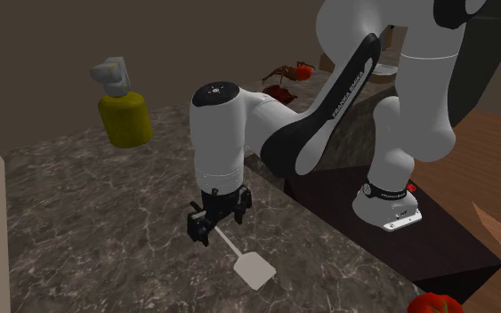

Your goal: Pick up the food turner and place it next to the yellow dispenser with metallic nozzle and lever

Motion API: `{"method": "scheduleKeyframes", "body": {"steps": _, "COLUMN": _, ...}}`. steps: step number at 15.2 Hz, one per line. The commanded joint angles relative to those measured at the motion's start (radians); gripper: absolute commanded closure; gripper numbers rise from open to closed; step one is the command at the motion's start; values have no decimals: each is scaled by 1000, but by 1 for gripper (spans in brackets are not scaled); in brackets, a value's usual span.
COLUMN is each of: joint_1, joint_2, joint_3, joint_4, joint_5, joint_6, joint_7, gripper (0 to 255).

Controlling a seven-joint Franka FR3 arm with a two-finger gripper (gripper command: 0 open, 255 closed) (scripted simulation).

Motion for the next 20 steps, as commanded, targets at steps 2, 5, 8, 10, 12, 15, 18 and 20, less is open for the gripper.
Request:
{"method": "scheduleKeyframes", "body": {"steps": 2, "joint_1": 0, "joint_2": 0, "joint_3": 0, "joint_4": 0, "joint_5": 0, "joint_6": 0, "joint_7": 0, "gripper": 0}}
{"method": "scheduleKeyframes", "body": {"steps": 5, "joint_1": 0, "joint_2": 0, "joint_3": 0, "joint_4": 0, "joint_5": 0, "joint_6": 0, "joint_7": 0, "gripper": 255}}
{"method": "scheduleKeyframes", "body": {"steps": 8, "joint_1": 0, "joint_2": 0, "joint_3": 0, "joint_4": 0, "joint_5": 0, "joint_6": 0, "joint_7": 0, "gripper": 255}}
{"method": "scheduleKeyframes", "body": {"steps": 10, "joint_1": 0, "joint_2": 0, "joint_3": 0, "joint_4": 0, "joint_5": 0, "joint_6": 0, "joint_7": 0, "gripper": 255}}
{"method": "scheduleKeyframes", "body": {"steps": 12, "joint_1": 0, "joint_2": 0, "joint_3": 0, "joint_4": 0, "joint_5": 0, "joint_6": 0, "joint_7": 0, "gripper": 255}}
{"method": "scheduleKeyframes", "body": {"steps": 15, "joint_1": -3, "joint_2": -25, "joint_3": 3, "joint_4": 14, "joint_5": 18, "joint_6": -36, "joint_7": -14, "gripper": 255}}
{"method": "scheduleKeyframes", "body": {"steps": 18, "joint_1": -4, "joint_2": -48, "joint_3": 5, "joint_4": 31, "joint_5": 33, "joint_6": -73, "joint_7": -27, "gripper": 255}}
{"method": "scheduleKeyframes", "body": {"steps": 20, "joint_1": -6, "joint_2": -63, "joint_3": 6, "joint_4": 43, "joint_5": 43, "joint_6": -98, "joint_7": -34, "gripper": 255}}
